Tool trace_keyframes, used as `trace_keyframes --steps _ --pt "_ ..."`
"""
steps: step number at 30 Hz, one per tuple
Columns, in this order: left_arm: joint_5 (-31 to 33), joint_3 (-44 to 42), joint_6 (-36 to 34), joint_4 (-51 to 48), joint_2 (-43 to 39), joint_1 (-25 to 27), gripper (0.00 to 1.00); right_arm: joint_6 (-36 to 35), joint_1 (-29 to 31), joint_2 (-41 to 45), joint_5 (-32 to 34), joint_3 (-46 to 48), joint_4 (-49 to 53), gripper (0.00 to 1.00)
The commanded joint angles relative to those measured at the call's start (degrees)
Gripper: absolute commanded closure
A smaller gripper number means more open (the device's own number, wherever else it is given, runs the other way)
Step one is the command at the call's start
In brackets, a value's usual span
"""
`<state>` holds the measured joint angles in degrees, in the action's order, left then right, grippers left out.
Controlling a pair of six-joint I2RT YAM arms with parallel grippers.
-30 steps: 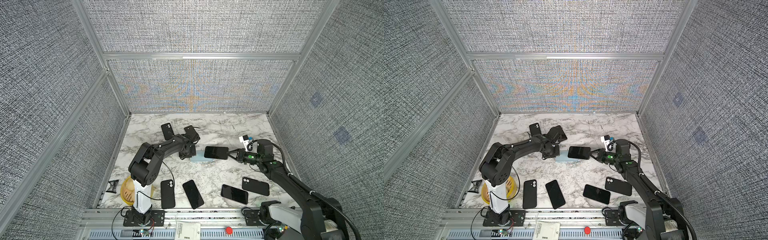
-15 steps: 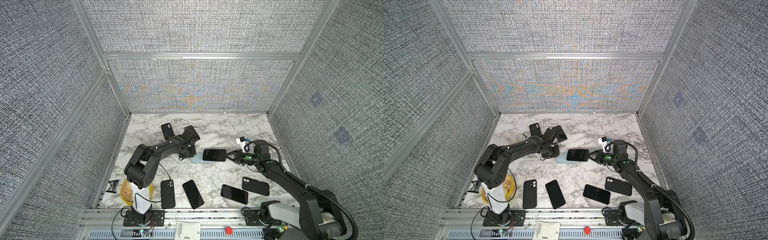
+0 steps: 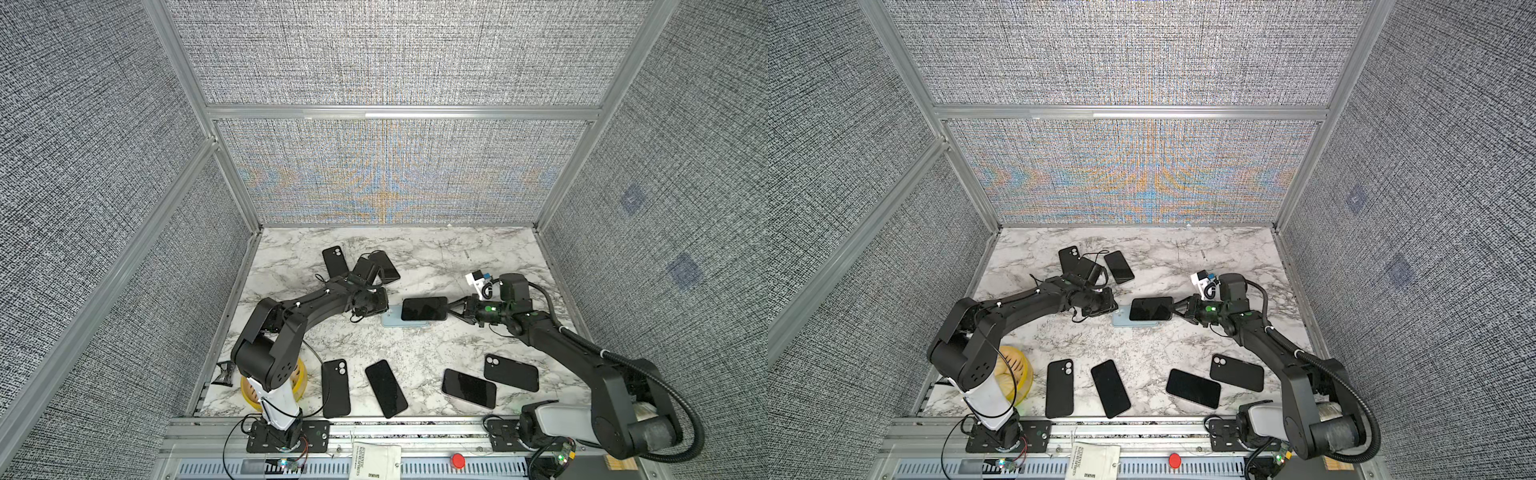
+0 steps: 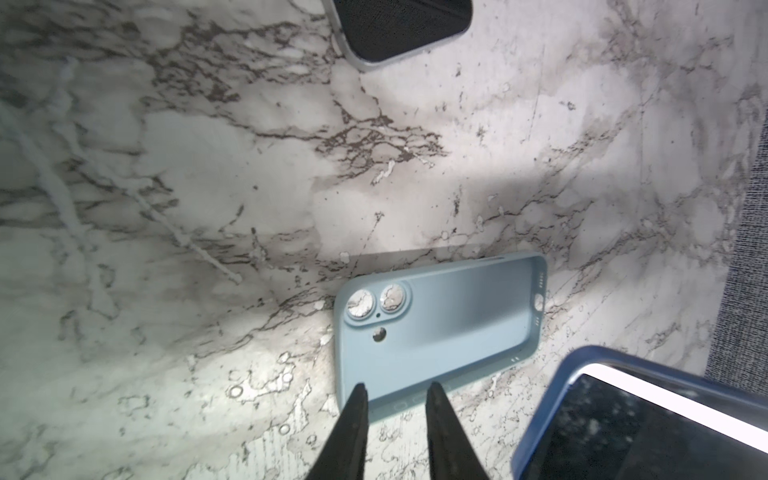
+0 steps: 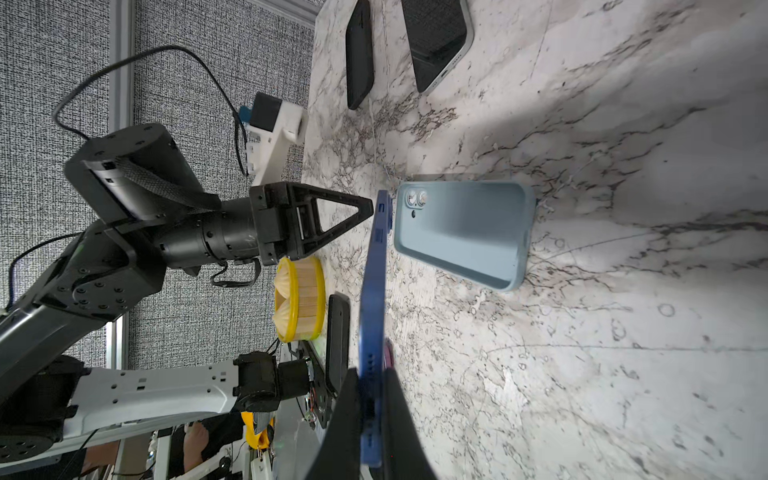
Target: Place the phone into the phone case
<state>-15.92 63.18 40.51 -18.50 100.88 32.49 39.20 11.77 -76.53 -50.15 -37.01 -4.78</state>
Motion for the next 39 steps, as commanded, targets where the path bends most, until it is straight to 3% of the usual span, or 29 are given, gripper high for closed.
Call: trace_keyframes --steps 1,13,25,39 --pt "-3.86 -1.05 -0.12 3.62 -0.77 -0.76 0.69 0.24 0.82 -2.09 -1.92 -1.43 -2.44 1.0" --pt "-6.94 -2.58 -0.6 6.3 -0.78 -3.2 0.34 0.45 2.38 -13.11 -4.55 -7.92 -4.69 1.0" --pt "-9.78 -5.71 2.34 11.54 -0.92 -4.98 0.24 -5.01 4.31 -18.15 -4.01 -14.63 7.57 1.0" --pt "-13.0 -7.7 3.34 15.71 0.83 -5.95 0.24 -3.66 5.15 -22.04 -2.73 -17.09 9.84 1.0"
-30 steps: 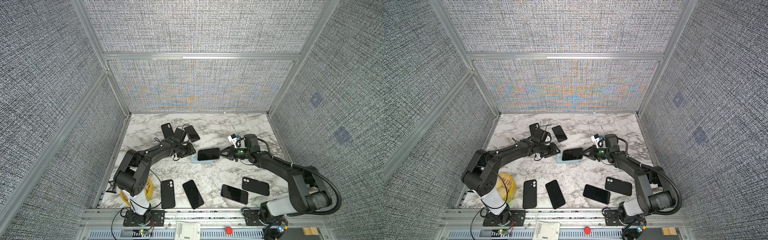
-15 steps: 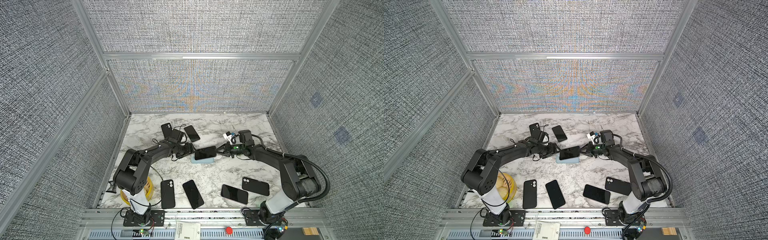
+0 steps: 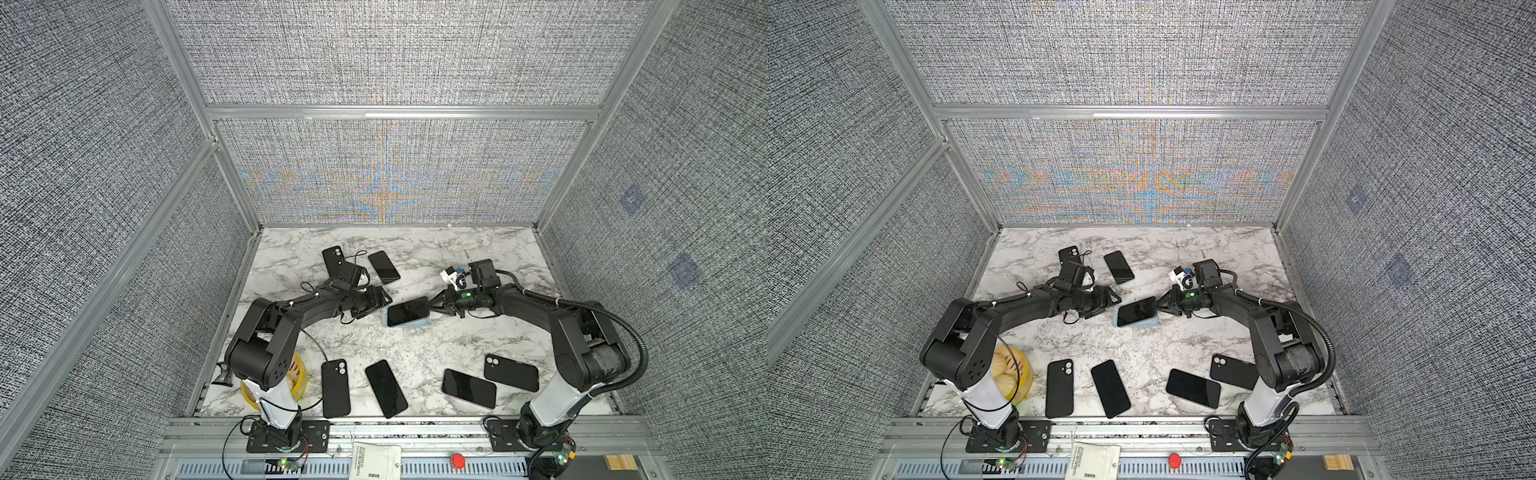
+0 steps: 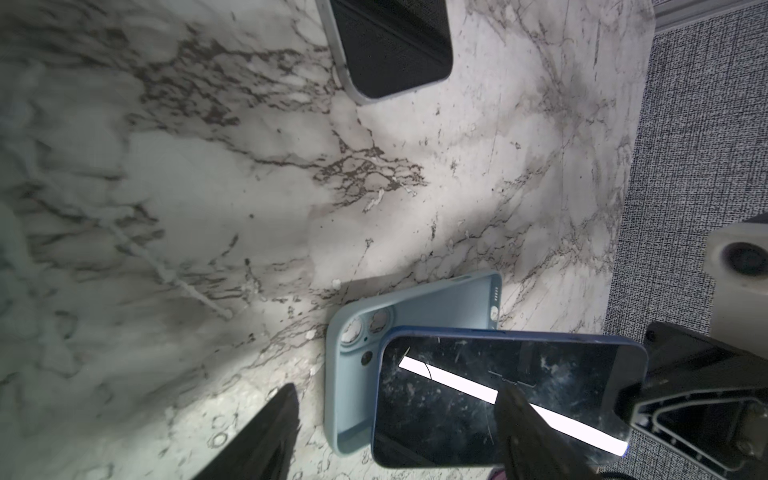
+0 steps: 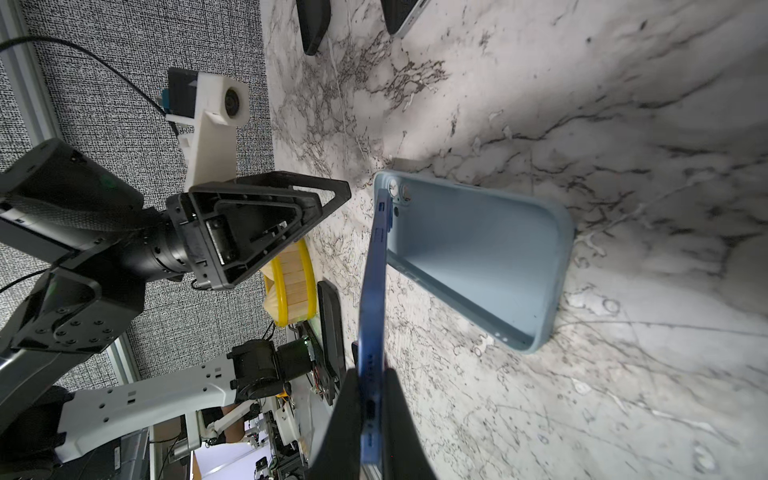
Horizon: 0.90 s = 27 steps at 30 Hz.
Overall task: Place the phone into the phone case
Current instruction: 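Lower the phone into the case with the right gripper while the left steadies it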
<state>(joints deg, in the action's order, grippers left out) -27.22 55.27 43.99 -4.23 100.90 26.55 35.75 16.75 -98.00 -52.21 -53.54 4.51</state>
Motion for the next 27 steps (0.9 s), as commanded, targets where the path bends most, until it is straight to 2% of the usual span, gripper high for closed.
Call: trace_keyframes --steps 1,7,27 --pt "-2.21 0.45 -0.3 1.33 1.28 -0.01 0.24 -0.53 0.12 -1.22 -0.72 -1.05 1.27 1.0" --pt "-2.96 0.72 -0.66 1.28 2.1 -0.12 0.24 -2.94 0.21 -3.63 0.04 -2.99 5.21 1.0" --pt "-6.59 -0.87 1.1 5.29 4.05 -0.03 0.31 -6.57 0.82 -8.92 1.42 -7.66 8.58 1.0"
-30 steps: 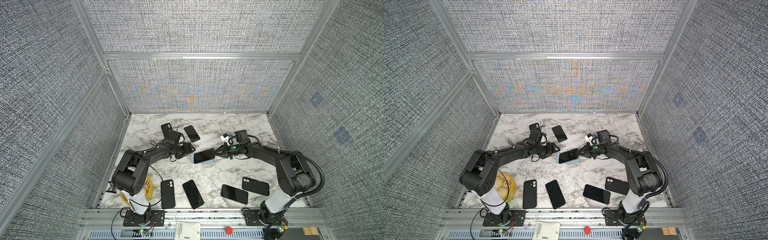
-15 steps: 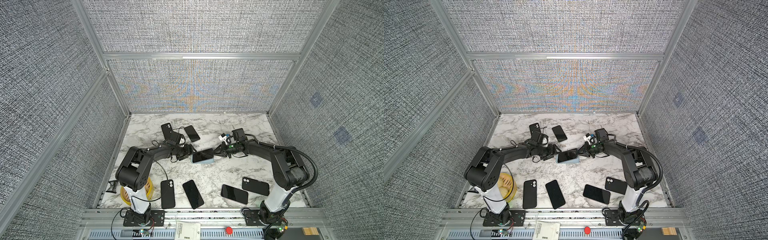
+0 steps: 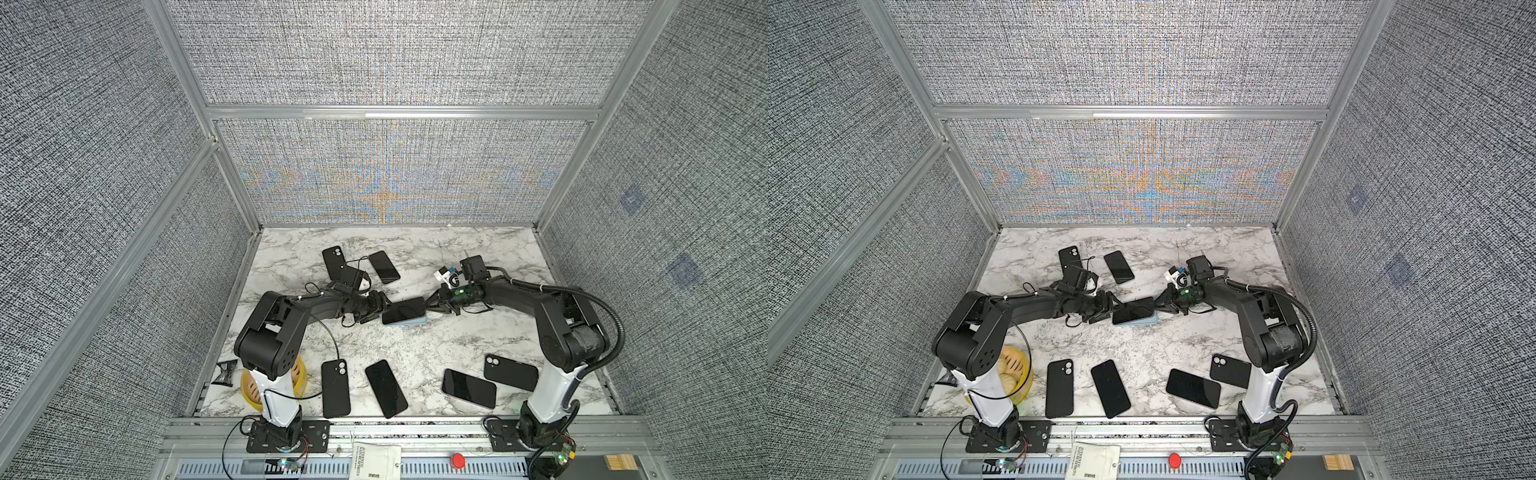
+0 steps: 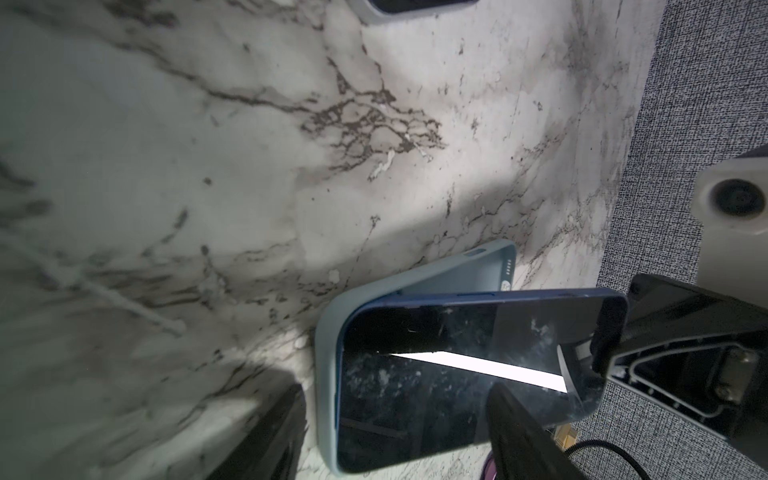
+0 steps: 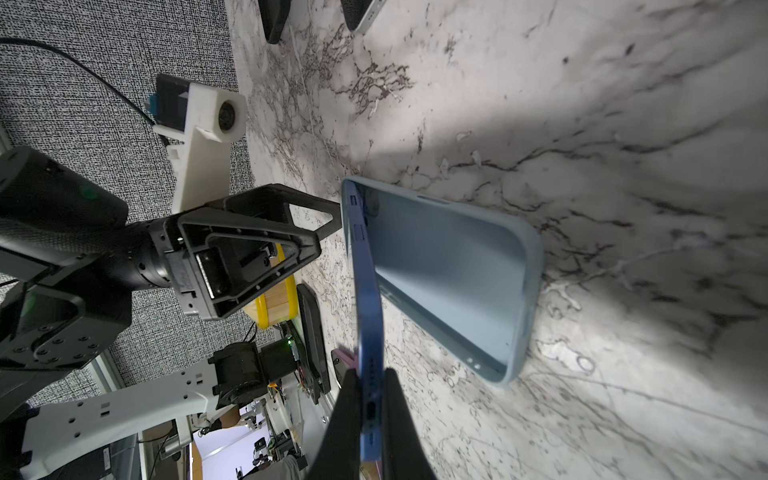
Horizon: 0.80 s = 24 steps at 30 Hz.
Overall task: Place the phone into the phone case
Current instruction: 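Lower the phone into the case with the right gripper while the left steadies it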
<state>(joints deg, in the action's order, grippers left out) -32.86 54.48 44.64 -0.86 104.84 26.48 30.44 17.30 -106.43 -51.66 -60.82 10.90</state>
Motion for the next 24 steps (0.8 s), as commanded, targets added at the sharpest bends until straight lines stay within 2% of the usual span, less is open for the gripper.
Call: trace_keyframes --steps 1,5,24 --pt "-0.98 -0.25 0.53 2.09 0.02 0.01 0.31 -1.35 0.36 -0.64 1.05 -0.39 2.29 1.0" --pt "-1.04 -0.65 0.62 2.34 -0.16 0.06 0.31 -1.78 0.76 -1.54 1.98 -0.51 2.59 1.0" --pt "-0.89 -2.4 1.14 2.72 -1.83 0.06 0.32 -6.3 2.39 -4.54 7.92 -4.71 9.75 0.72"
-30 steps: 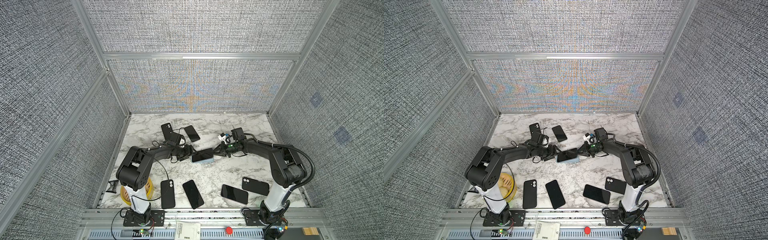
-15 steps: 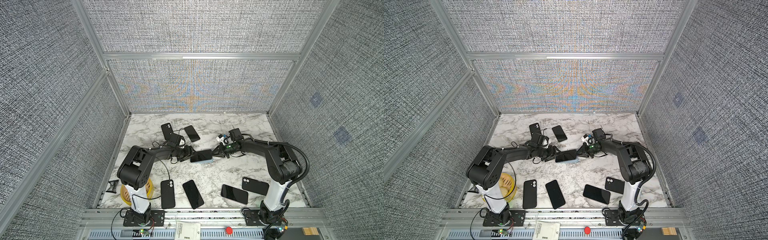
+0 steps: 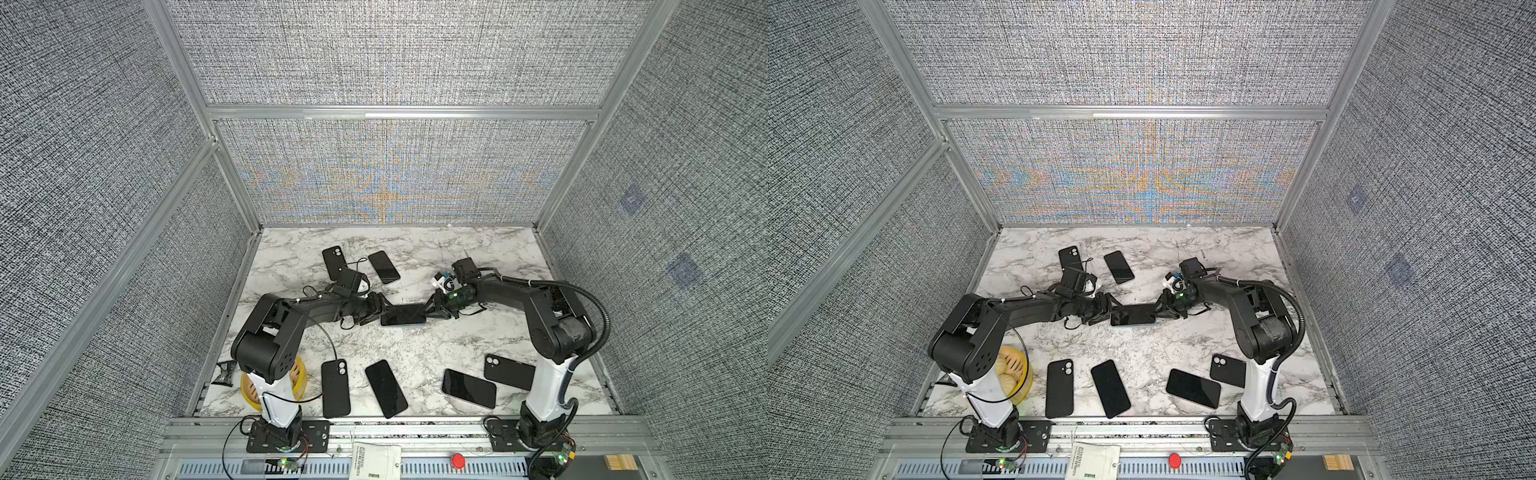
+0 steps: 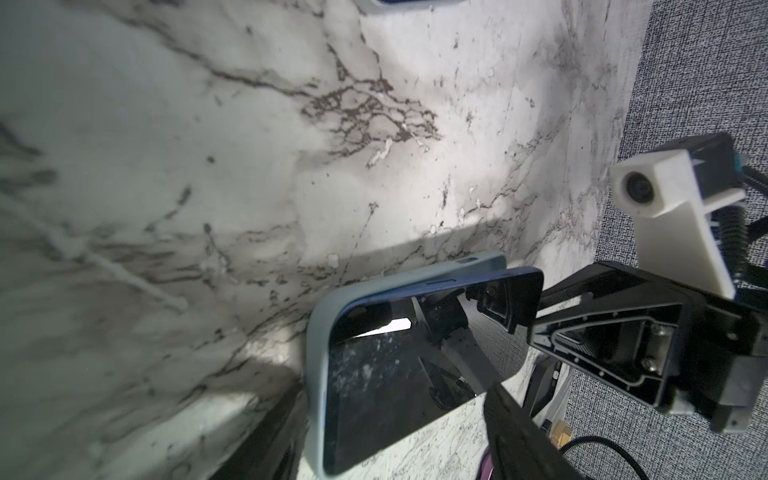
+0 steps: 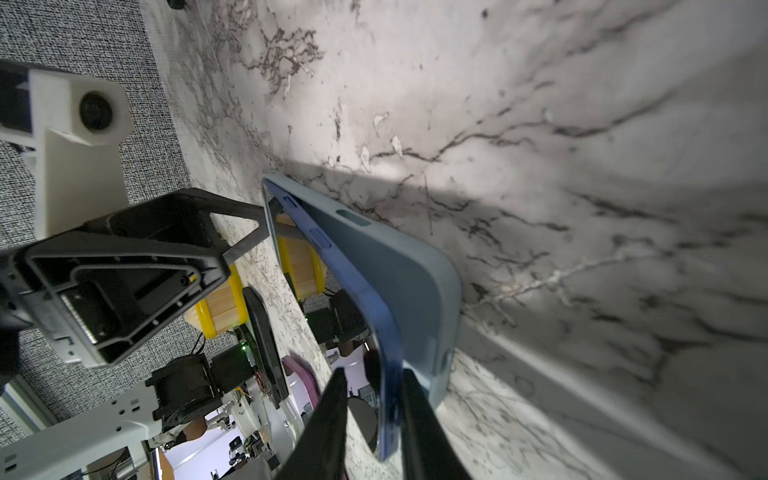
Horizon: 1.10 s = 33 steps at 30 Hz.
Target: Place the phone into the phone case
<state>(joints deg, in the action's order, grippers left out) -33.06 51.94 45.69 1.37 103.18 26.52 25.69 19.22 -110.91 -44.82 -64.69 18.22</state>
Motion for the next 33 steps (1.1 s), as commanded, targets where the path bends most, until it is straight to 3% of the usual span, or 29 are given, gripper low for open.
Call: trace_keyframes --steps 1,7,25,33 --pt "-0.61 0.02 0.03 0.45 -0.24 -0.05 0.32 -1.76 0.63 -0.06 1.5 -1.09 2.93 0.71" --pt "-0.34 -0.97 -0.33 0.4 -0.93 -0.05 0.32 -3.25 1.52 0.85 4.98 -1.67 5.63 0.66" --pt "-0.15 -0.85 -2.01 -3.39 -1.4 -0.09 0.32 -5.5 3.21 3.25 10.97 -3.39 10.25 0.63" --pt "-1.72 -1.97 -2.84 -4.75 -3.19 -0.04 0.32 -2.23 6.48 9.22 20.09 0.55 9.77 0.64"
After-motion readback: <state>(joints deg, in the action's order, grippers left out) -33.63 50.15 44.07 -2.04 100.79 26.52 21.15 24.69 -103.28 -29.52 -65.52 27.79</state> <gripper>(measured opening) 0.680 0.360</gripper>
